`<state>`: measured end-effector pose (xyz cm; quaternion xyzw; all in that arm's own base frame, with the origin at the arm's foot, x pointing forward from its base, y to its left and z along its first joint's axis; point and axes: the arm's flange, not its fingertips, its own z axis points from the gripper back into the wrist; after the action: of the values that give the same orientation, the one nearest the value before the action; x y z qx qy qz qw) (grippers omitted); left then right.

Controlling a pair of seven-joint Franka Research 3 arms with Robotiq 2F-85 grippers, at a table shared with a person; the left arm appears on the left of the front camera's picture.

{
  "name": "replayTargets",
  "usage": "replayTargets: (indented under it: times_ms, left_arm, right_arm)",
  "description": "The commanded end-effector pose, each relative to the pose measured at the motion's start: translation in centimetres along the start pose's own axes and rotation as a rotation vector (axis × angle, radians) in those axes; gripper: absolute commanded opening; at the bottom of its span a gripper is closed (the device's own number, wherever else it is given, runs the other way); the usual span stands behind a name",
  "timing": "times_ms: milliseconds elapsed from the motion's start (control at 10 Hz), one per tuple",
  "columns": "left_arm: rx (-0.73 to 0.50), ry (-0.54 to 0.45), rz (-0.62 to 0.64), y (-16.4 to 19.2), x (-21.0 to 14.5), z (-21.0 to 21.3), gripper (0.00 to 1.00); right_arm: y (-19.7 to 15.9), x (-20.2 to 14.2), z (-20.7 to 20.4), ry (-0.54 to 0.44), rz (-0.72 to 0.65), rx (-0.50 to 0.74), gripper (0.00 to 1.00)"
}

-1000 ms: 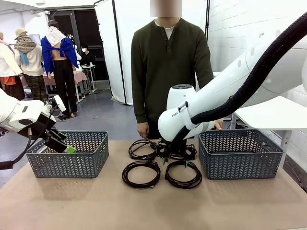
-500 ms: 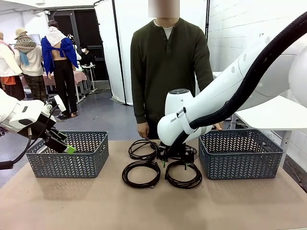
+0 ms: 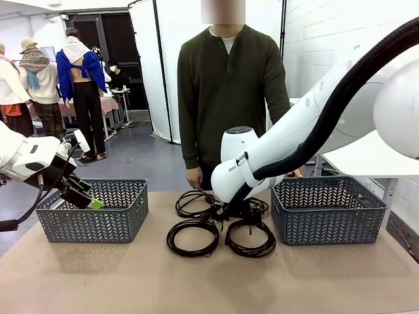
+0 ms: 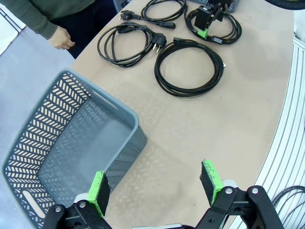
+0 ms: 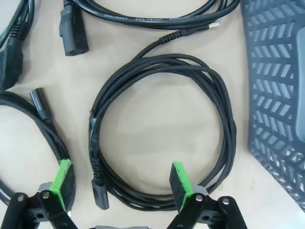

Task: Organize the cables according to human instructions.
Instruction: Pick up a bundle of cables and place it in the basket indicated by the human.

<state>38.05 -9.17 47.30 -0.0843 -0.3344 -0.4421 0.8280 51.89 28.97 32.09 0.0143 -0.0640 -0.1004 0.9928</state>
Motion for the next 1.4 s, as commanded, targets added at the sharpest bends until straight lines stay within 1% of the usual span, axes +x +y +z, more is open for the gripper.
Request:
replayTargets:
  times_ms: [0,600,900,1100,1300]
  left_arm:
    - [-0.005,-0.007,0.012,0.2,-0.1,-0.1,1.0]
    - [-0.005,-0.007,0.012,0.2,-0.1,-0.1,1.0]
    - [-0.005,-0.007,0.012,0.2,-0.1,-0.1,1.0]
    - [-0.005,-0.007,0.012,0.2,-0.1,-0.1,1.0]
    - [-0.005,-0.007,0.012,0.2,-0.1,-0.1,1.0]
  right_arm:
    - [0.9,0.6,-0.7,-0.028,-0.033,-0.048,1.0]
    - [0.9,1.5,-2.2,-0.011,-0.057,-0.085,1.0]
    - [1.0,1.4,-2.6,-0.02,-0.063,-0.113,1.0]
    - [1.1,1.4,-2.8,-0.007,-0.058,-0.105,1.0]
    - [1.3,1.3,-2.7,-0.009,-0.06,-0.101,0.67]
